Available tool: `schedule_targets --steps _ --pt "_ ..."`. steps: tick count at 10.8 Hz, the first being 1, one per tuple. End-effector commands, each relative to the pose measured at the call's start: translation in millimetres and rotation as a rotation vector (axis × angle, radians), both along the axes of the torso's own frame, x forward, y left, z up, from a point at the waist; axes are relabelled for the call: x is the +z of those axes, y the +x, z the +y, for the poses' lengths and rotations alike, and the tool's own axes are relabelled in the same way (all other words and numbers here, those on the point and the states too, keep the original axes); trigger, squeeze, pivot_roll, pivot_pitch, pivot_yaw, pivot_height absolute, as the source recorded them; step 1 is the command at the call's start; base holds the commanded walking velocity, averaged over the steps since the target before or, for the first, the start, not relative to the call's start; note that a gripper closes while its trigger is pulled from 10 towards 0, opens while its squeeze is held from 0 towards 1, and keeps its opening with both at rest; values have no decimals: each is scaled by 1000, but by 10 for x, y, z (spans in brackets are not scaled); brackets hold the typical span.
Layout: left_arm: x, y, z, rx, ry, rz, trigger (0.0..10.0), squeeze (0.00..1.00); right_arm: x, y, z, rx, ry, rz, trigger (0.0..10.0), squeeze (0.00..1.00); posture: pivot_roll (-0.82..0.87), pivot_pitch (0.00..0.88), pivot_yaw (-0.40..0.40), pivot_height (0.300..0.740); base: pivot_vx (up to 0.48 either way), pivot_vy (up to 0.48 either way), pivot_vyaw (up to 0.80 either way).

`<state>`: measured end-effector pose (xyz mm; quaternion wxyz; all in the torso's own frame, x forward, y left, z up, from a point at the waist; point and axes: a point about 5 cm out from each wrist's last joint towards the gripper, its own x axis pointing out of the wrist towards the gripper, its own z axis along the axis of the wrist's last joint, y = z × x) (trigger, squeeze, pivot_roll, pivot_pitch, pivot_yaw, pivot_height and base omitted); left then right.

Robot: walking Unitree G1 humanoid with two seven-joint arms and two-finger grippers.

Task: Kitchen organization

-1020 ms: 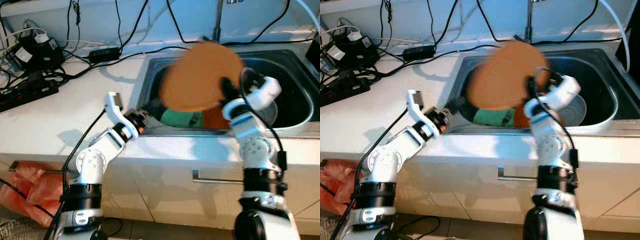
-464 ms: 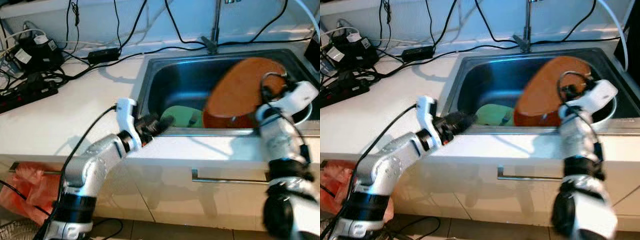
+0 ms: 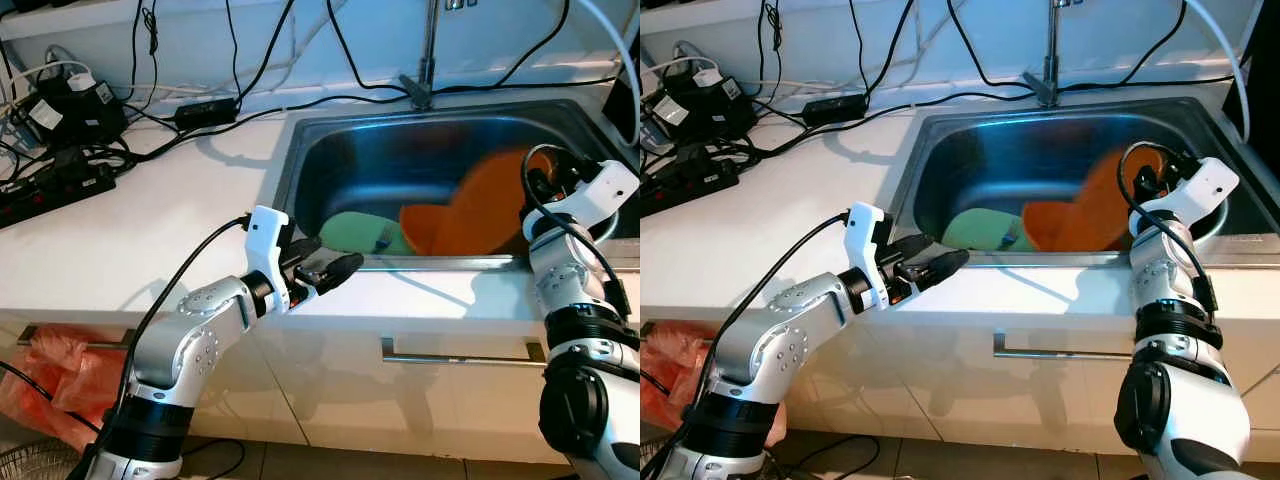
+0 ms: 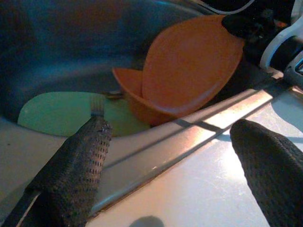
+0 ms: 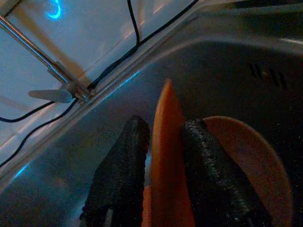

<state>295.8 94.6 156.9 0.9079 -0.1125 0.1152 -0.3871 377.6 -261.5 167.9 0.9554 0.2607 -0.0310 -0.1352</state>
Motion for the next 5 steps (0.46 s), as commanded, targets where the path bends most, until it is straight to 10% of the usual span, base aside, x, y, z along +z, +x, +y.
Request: schedule_targets --steps 1,5 --pt "14 -10 45 3 22 -22 10000 1000 -142 -7 77 27 21 44 10000 1000 145 56 160 740 0 0 0" --pt "-8 -19 38 -1 63 -48 10000 1000 -109 -25 -5 -14 -58 32 10000 1000 139 57 162 740 0 0 0"
